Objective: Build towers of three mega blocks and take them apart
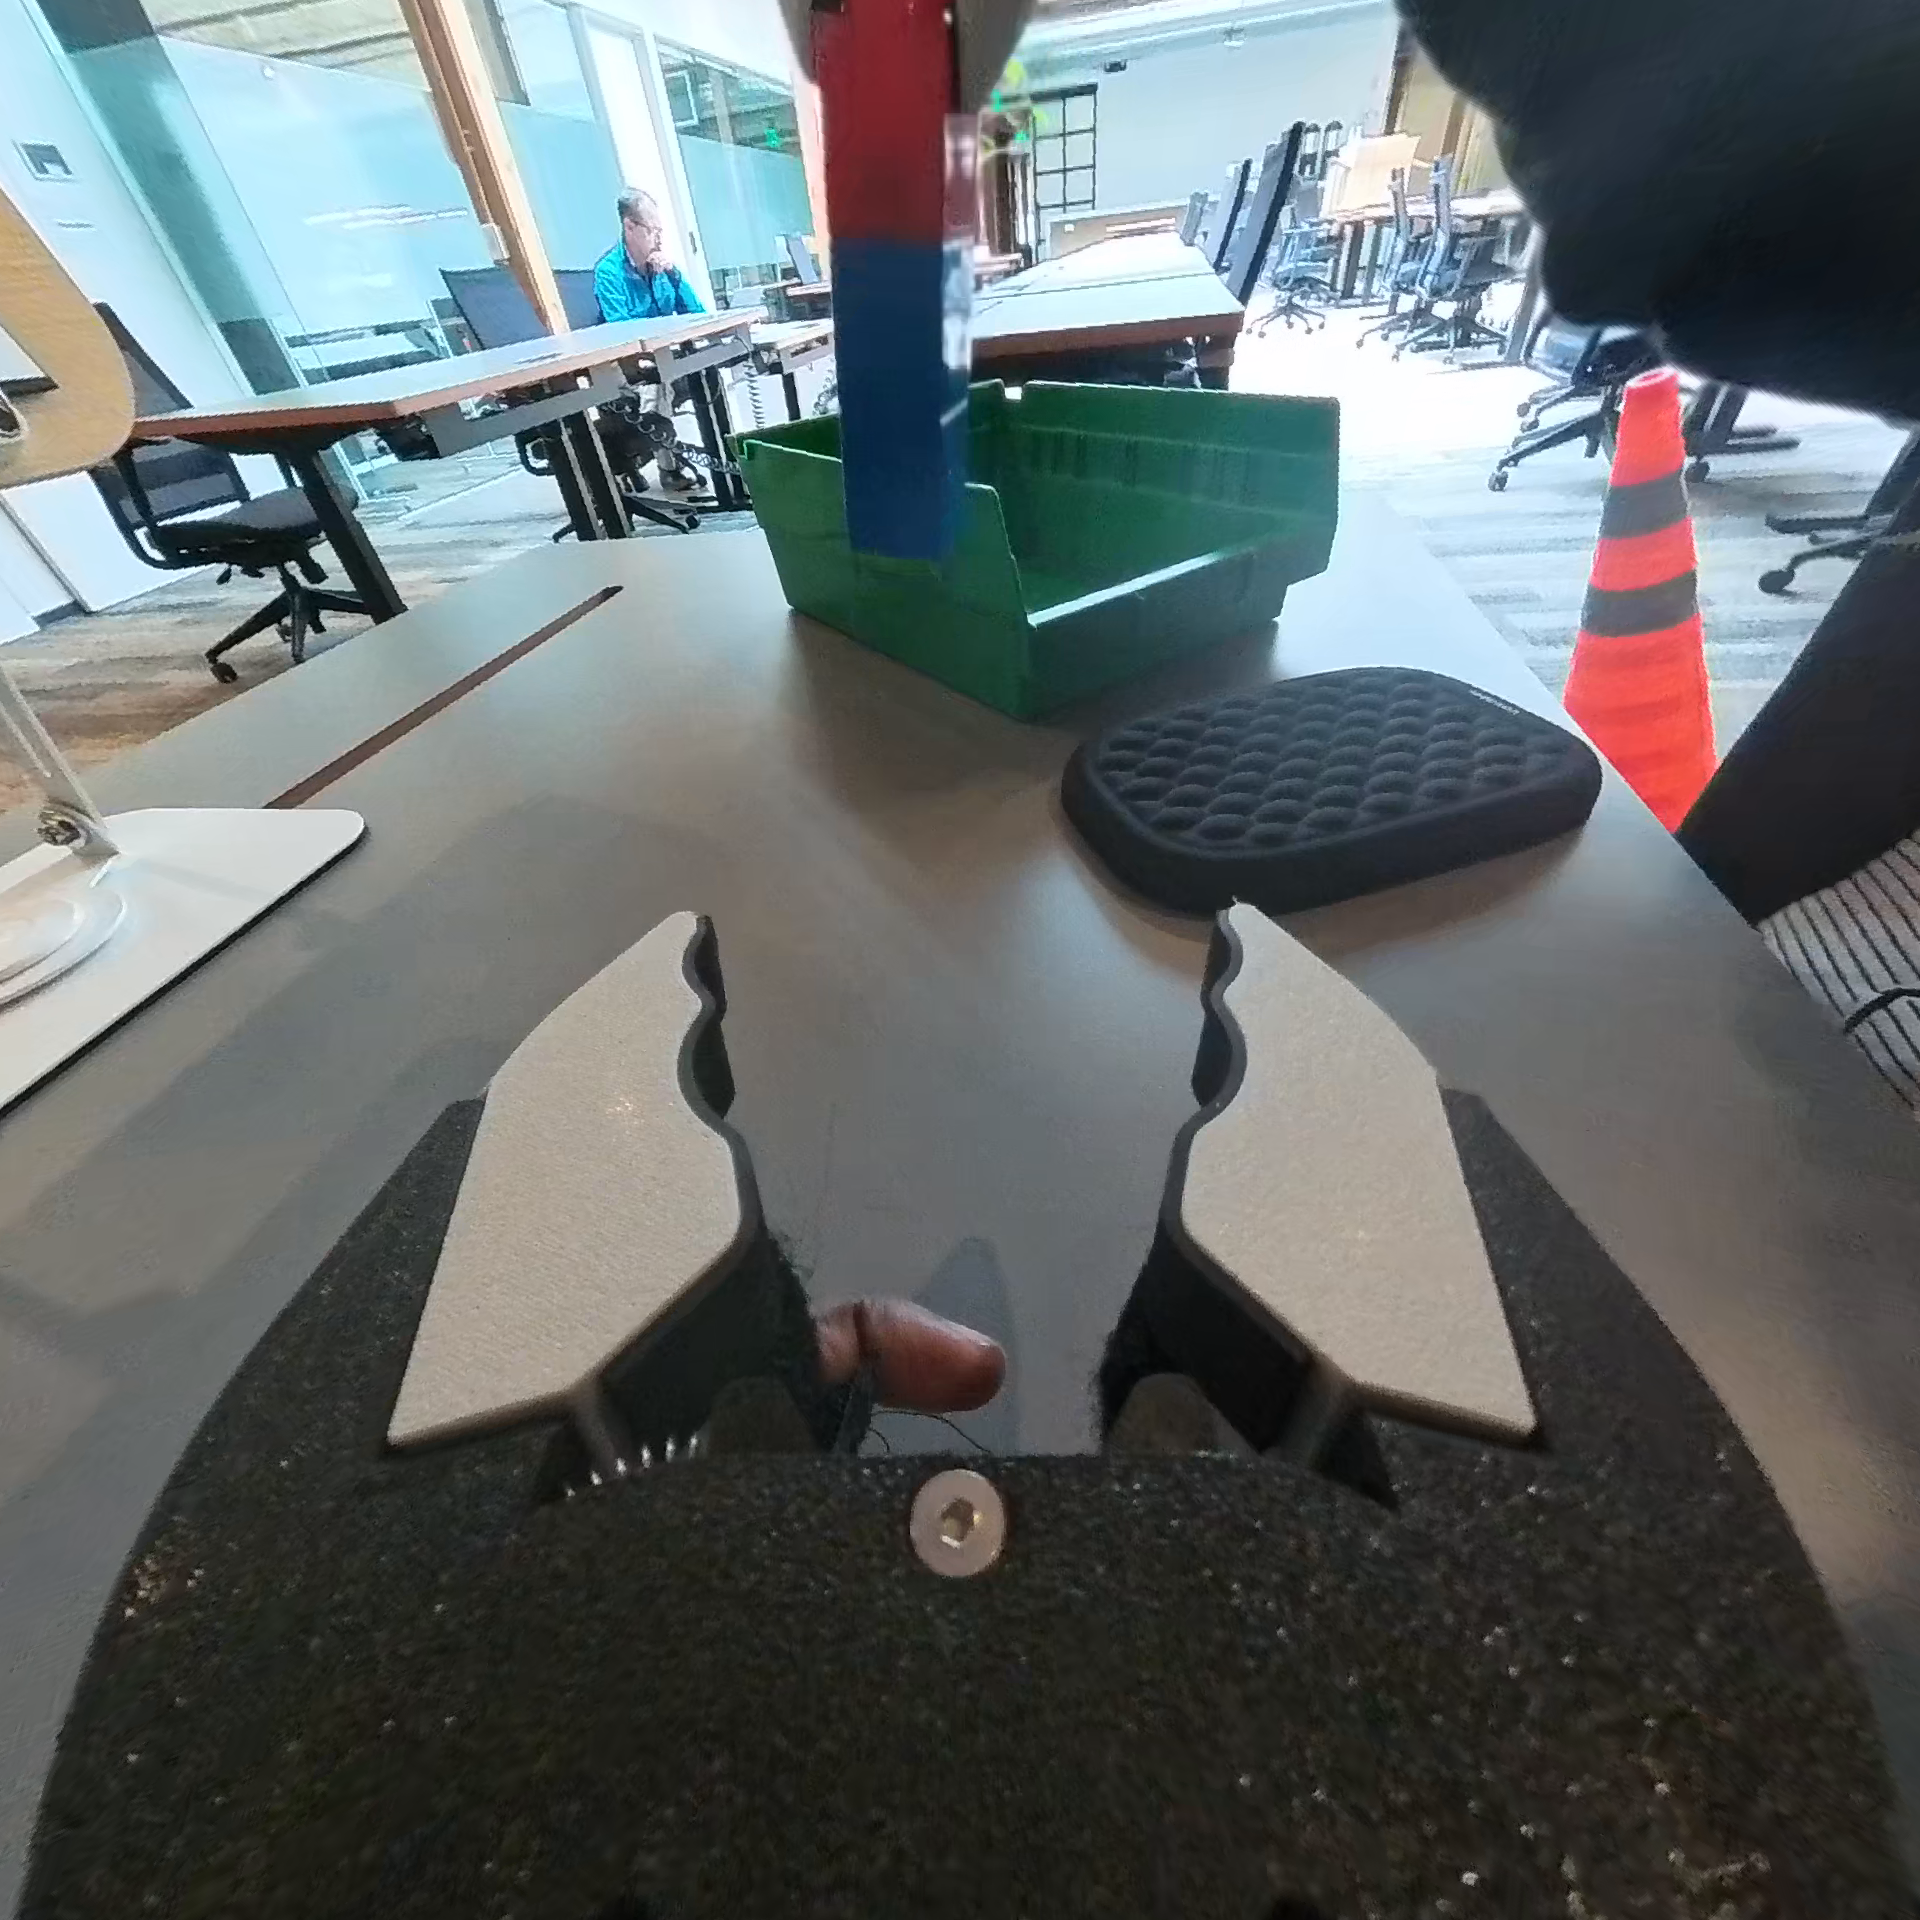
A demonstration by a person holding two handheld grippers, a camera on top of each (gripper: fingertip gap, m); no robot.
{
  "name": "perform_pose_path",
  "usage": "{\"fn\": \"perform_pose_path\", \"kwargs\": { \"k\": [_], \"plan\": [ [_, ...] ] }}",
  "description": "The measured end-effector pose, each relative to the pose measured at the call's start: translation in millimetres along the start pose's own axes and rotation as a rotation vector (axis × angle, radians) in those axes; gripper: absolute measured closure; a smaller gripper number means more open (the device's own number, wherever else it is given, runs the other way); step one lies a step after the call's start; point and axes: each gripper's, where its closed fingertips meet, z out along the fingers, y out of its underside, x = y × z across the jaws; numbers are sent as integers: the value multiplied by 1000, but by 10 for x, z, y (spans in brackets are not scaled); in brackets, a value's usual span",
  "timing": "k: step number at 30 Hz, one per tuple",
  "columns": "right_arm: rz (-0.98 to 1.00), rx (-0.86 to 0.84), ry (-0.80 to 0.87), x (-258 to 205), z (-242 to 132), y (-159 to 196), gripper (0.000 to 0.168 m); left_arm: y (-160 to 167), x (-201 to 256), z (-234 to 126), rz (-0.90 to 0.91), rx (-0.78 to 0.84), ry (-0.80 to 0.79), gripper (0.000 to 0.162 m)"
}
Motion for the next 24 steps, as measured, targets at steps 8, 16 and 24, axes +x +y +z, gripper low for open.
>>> {"fn": "perform_pose_path", "kwargs": {
  "k": [8, 16, 24],
  "plan": [
    [254, -69, 73, 330, -281, 993, 135, 6, -7, 5, 0, -4, -6, 76],
    [352, -84, 62, 584, -151, 1718, 135, 7, -14, 5, -6, -6, -7, 77],
    [445, -105, 16, 836, 175, 2182, 134, 3, -22, 4, -16, -3, -6, 78]
  ]
}}
